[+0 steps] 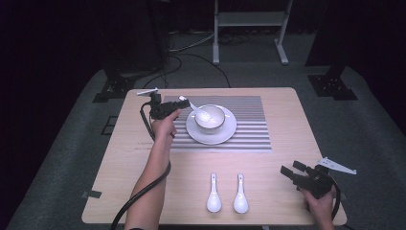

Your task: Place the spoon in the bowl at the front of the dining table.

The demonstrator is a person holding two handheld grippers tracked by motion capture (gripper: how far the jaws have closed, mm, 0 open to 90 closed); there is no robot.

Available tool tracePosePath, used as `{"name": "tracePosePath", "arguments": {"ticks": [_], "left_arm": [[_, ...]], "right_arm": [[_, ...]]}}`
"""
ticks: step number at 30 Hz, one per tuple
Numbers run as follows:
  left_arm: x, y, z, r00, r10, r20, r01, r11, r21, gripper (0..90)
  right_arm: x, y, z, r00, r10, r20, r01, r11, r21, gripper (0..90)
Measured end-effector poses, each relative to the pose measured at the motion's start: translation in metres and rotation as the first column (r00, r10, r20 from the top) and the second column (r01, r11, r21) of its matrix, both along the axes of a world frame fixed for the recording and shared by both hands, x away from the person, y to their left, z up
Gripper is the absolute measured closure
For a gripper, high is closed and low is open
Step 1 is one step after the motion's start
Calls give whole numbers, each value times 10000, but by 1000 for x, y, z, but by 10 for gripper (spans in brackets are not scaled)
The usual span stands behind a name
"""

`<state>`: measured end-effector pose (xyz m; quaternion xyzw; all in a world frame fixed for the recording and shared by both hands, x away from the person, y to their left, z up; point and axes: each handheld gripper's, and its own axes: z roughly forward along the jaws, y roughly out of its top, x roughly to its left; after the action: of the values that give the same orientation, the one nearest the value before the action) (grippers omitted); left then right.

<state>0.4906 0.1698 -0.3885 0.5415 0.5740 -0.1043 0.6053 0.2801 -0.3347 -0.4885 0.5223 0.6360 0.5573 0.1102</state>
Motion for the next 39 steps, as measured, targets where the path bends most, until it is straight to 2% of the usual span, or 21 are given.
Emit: {"name": "tracePosePath", "arguments": {"ticks": [6,9,11,13,15,28,37,39], "left_arm": [[10,-11,-4,10000,91,-21,-91,9999,64,851],[14,-14,-8,9998,208,-73,-208,9998,-15,851],[14,-17,-14,9996,260,-72,-262,9992,-286,851],[15,-20,-17,9992,385,-133,-386,9992,-132,851],[17,-20,-21,9986,472,-230,-479,9985,-275,851],[22,-23,-35,9956,860,-372,-854,9962,166,851],[19,-23,-49,9938,1001,-477,-990,9948,239,851],[18,-23,-52,9937,999,-508,-981,9945,361,850]], "right_arm": [[0,0,0,10000,14,38,-14,10000,-8,184],[0,0,0,10000,27,41,-27,10000,-13,184],[0,0,0,10000,41,59,-41,10000,-22,184],[0,0,0,10000,37,71,-36,10000,-33,184],[0,0,0,10000,34,79,-34,10000,-18,184],[0,0,0,10000,42,90,-42,10000,-15,184],[0,0,1,9999,50,107,-50,10000,-15,184],[0,0,0,9999,64,107,-64,10000,-19,184]]}}
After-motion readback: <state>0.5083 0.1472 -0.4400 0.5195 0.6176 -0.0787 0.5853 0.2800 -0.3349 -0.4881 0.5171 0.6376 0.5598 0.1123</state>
